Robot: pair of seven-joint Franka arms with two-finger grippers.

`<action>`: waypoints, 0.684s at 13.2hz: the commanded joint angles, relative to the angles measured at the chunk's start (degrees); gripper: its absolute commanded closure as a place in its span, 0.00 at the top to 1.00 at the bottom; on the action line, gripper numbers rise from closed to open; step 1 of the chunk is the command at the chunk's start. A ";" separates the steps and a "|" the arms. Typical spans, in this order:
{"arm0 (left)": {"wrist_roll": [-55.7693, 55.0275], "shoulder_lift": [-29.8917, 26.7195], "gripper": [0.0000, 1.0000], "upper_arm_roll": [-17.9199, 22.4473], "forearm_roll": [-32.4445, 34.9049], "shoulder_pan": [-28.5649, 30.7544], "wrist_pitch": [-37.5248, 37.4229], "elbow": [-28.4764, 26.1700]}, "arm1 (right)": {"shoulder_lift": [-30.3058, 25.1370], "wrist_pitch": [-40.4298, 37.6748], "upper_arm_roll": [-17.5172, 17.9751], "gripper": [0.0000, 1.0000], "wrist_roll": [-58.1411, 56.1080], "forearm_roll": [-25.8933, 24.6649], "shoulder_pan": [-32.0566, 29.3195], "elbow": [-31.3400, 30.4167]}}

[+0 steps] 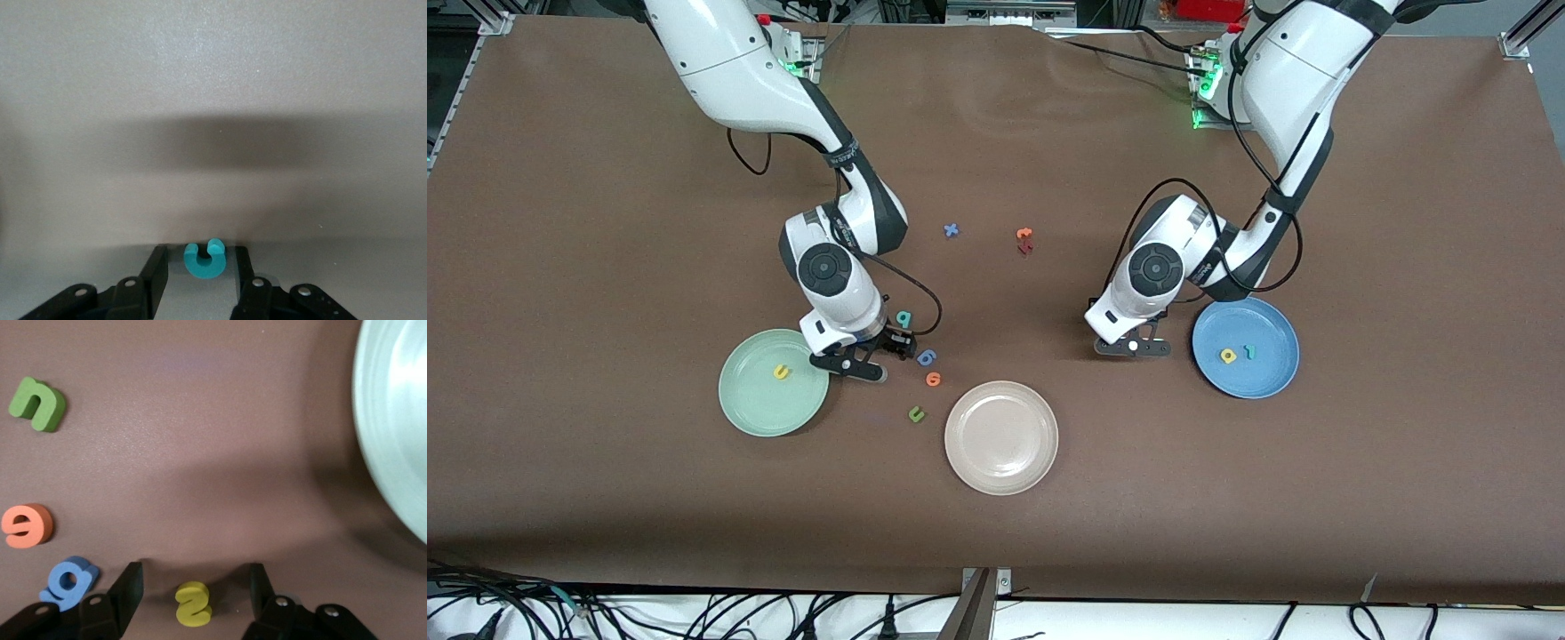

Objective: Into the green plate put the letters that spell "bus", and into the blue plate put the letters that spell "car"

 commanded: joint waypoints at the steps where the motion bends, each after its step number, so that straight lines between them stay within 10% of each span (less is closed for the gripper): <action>1: -0.34 0.12 0.48 0.01 -1.16 0.32 0.96 -0.77 | -0.41 1.33 1.58 0.73 -0.23 0.49 -0.42 -0.56; 5: -0.69 -0.06 0.00 0.01 -1.24 0.32 0.88 -0.77 | -0.23 1.33 2.11 0.73 -0.41 0.49 -0.42 -0.56; 9: 0.62 -3.91 0.00 0.19 -1.07 0.84 -6.20 1.68 | -0.23 1.33 2.02 0.58 -1.90 0.49 -0.51 -0.91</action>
